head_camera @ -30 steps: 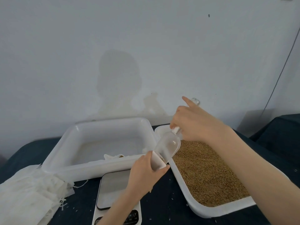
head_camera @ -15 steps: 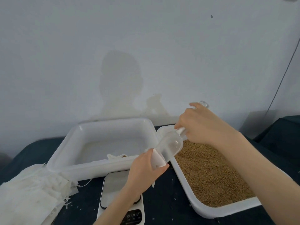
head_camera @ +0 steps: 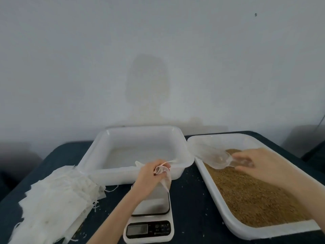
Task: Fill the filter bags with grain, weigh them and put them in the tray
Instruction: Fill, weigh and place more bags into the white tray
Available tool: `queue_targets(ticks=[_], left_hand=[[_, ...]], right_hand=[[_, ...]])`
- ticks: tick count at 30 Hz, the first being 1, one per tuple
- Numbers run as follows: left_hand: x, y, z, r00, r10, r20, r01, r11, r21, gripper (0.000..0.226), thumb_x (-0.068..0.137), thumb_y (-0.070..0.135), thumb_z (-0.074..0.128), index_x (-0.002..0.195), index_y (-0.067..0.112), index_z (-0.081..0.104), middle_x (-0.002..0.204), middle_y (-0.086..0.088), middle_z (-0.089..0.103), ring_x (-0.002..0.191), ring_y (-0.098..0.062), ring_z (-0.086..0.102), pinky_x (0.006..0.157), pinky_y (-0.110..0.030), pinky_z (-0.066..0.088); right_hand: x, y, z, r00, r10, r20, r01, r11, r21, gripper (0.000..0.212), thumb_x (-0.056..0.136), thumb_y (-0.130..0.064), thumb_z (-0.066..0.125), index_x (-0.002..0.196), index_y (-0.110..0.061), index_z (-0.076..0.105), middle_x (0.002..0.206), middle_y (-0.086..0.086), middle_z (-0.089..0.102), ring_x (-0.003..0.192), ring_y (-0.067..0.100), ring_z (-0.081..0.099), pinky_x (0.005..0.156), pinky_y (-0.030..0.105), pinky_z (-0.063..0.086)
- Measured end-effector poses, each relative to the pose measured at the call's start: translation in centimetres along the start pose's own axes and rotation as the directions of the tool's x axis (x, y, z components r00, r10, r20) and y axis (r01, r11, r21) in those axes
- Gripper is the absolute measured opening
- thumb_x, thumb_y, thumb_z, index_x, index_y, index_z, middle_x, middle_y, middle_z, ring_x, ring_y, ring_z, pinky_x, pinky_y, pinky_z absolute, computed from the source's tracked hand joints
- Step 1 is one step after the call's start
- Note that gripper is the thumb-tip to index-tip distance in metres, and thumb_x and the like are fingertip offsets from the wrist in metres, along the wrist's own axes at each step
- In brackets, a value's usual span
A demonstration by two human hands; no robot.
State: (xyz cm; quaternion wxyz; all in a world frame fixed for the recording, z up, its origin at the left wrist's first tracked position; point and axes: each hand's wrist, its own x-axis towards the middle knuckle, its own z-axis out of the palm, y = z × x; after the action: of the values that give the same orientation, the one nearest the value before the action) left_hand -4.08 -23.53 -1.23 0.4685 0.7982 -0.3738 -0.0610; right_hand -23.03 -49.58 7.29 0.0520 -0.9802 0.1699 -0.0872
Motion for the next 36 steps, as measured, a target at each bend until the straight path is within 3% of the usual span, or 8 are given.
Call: queue_targets(ticks=[3,6,14,19,22,27,31,36], left_hand=[[-1.6,-2.0,-0.5,0.999,-0.034,0.029,0.034,0.999,-0.006,0.025,0.084,0.001,0.061,0.083,0.025,0.066,0.088,0.004,0.067,0.086,-0.003,0.061,0.074,-0.01,0.041],[-3.2,-4.1,-0.9,0.994,-0.09,0.054,0.081,0.986,0.147,0.034,0.084,-0.002,0.059,0.085,0.033,0.063,0.092,0.018,0.065,0.088,0.01,0.058,0.076,-0.004,0.04],[-4.9,-5.1,-4.4,0.998,-0.061,0.003,0.06,0.982,0.178,0.03,0.084,0.015,0.066,0.096,0.041,0.058,0.104,0.028,0.059,0.1,0.017,0.05,0.083,0.0,0.034],[-5.8,-5.7,-6.5,0.988,-0.074,-0.132,0.091,0.988,0.128,0.021,0.089,0.013,0.064,0.092,0.034,0.061,0.101,0.022,0.063,0.1,0.006,0.057,0.085,-0.007,0.041],[-6.1,-5.9,-7.4,0.974,-0.116,-0.195,0.131,0.989,0.067,0.02,0.091,0.011,0.061,0.088,0.031,0.064,0.095,0.018,0.067,0.09,0.001,0.062,0.084,-0.016,0.048],[-6.2,-5.6,-7.8,0.97,-0.106,-0.219,0.119,0.992,0.049,0.024,0.091,0.008,0.058,0.084,0.03,0.065,0.089,0.017,0.068,0.087,0.005,0.06,0.077,-0.01,0.045],[-6.7,-5.6,-8.1,0.966,-0.091,-0.242,0.103,0.994,0.036,0.024,0.09,0.004,0.057,0.084,0.026,0.066,0.087,0.014,0.068,0.084,0.003,0.06,0.076,-0.011,0.046],[-7.4,-6.5,-8.9,0.95,-0.106,-0.295,0.123,0.992,0.04,0.025,0.092,0.004,0.055,0.083,0.024,0.066,0.085,0.014,0.067,0.077,0.002,0.059,0.068,-0.012,0.045]], right_hand=[[-0.6,2.2,1.5,0.996,0.084,0.005,-0.084,0.996,-0.007,0.035,0.082,-0.042,0.07,0.116,-0.043,0.061,0.091,-0.029,0.061,0.078,-0.012,0.057,0.068,0.012,0.048],[-1.1,4.1,3.2,0.987,0.142,0.075,-0.138,0.989,-0.059,0.025,0.08,-0.042,0.072,0.102,-0.046,0.06,0.081,-0.028,0.058,0.074,-0.01,0.058,0.063,0.011,0.047],[-0.7,5.6,6.7,0.922,0.241,0.304,-0.177,0.959,-0.223,0.023,0.094,-0.045,0.052,0.089,-0.024,0.062,0.087,-0.008,0.066,0.08,0.005,0.063,0.079,0.022,0.053],[0.0,4.3,6.1,0.863,0.265,0.43,-0.115,0.932,-0.343,0.035,0.092,-0.055,0.05,0.105,-0.025,0.064,0.1,-0.006,0.067,0.088,0.004,0.061,0.084,0.021,0.052],[1.2,2.5,4.4,0.886,0.275,0.372,-0.113,0.909,-0.402,0.048,0.092,-0.058,0.047,0.12,-0.022,0.061,0.115,-0.006,0.064,0.099,0.007,0.061,0.086,0.023,0.052],[2.3,-5.4,2.9,0.998,-0.009,0.063,0.02,0.983,-0.182,0.025,0.095,-0.05,0.044,0.114,-0.042,0.059,0.103,-0.024,0.061,0.09,-0.001,0.056,0.069,0.019,0.044],[1.5,-11.5,4.0,0.976,-0.211,0.061,0.212,0.977,-0.007,0.016,0.093,-0.046,0.049,0.1,-0.047,0.064,0.072,-0.031,0.052,0.069,-0.013,0.052,0.054,0.009,0.033],[1.5,-14.5,7.6,0.95,-0.302,0.073,0.298,0.952,0.07,0.018,0.094,-0.041,0.05,0.102,-0.04,0.066,0.075,-0.027,0.056,0.073,-0.006,0.056,0.058,0.01,0.035]])
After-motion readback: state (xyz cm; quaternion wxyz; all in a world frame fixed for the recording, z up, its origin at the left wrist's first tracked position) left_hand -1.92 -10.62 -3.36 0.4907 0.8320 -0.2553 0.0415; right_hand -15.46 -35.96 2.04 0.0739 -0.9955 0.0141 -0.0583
